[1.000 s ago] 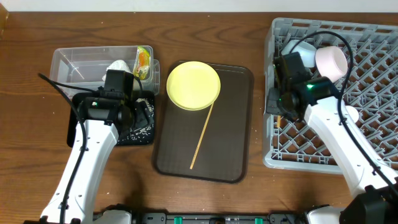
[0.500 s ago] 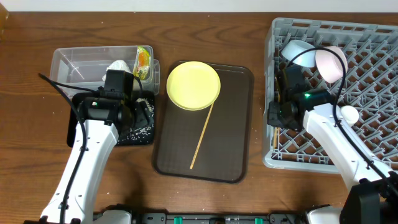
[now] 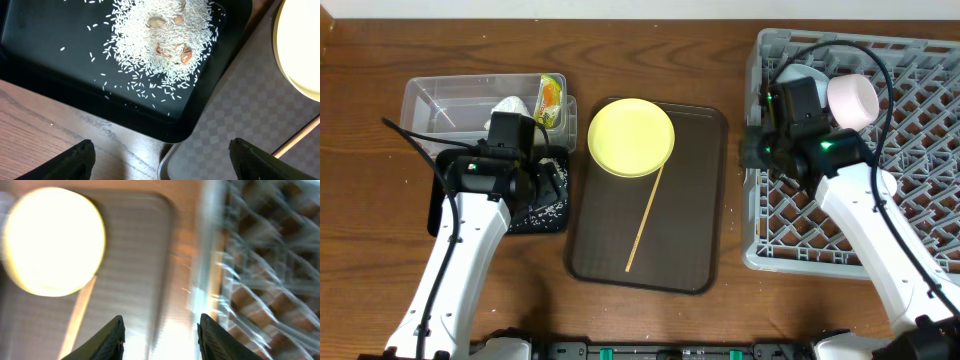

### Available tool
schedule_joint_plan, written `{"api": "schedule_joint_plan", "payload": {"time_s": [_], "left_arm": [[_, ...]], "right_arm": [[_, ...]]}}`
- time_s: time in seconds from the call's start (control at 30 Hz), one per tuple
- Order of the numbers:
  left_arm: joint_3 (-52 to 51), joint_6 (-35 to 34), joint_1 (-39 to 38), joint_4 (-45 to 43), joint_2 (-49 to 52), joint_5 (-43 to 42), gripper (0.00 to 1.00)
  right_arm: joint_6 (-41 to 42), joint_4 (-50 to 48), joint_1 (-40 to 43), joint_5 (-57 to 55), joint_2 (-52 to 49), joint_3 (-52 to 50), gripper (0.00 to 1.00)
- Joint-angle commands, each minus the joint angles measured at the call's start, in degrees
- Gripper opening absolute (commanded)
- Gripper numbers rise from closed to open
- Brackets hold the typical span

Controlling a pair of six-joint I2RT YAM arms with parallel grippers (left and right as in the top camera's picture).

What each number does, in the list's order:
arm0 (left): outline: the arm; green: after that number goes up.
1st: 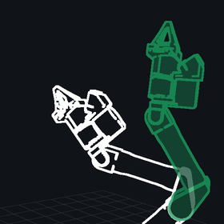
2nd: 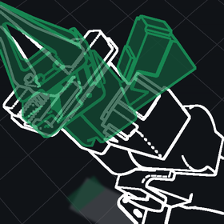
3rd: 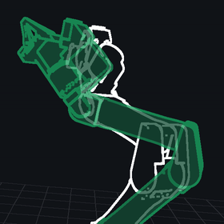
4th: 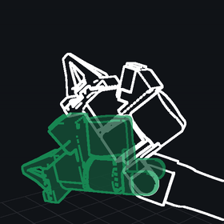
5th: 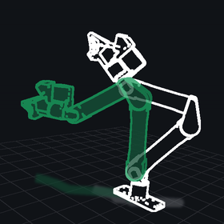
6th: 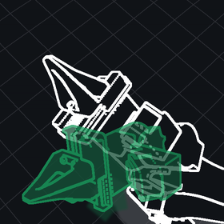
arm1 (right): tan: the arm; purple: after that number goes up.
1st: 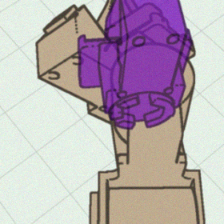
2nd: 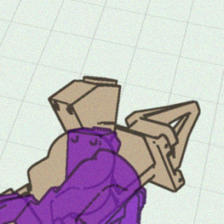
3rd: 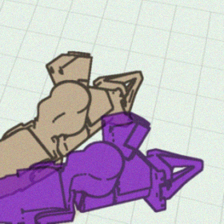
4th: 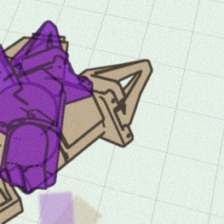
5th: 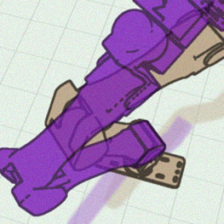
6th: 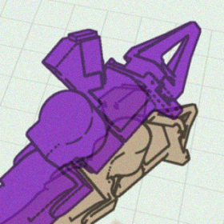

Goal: Sort waste into correct bins and load items into the dishwasher rack
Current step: 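Carry the chopstick to the rack and release it, then return the right gripper to the tray and grasp the second chopstick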

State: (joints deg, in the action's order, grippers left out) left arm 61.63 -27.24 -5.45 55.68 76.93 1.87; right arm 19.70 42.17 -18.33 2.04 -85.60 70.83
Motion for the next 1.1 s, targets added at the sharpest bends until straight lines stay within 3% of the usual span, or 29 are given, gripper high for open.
{"api": "schedule_joint_plan", "payload": {"time_s": [0.0,0.37,0.73,0.87,1.07], "left_arm": [[0.48,-0.52,0.20,-0.04,-0.09,0.33,0.89],[0.48,-0.52,1.16,0.02,-0.09,0.33,0.88],[0.48,-0.50,1.42,0.46,-0.09,0.33,0.89],[0.48,-0.52,1.42,0.46,-0.09,0.33,0.88],[0.48,-0.52,1.42,0.46,-0.09,0.31,0.89]], "right_arm": [[-0.28,-1.22,-4.90,4.24,-0.70,0.59,0.48],[10.32,-2.80,-21.18,4.20,-15.89,1.27,0.51],[13.51,-2.49,-26.93,4.22,-29.44,6.25,0.48],[13.60,-0.74,-27.08,1.60,-31.36,6.25,0.43],[15.63,6.95,-25.70,-5.31,-31.67,6.25,0.26]]}}
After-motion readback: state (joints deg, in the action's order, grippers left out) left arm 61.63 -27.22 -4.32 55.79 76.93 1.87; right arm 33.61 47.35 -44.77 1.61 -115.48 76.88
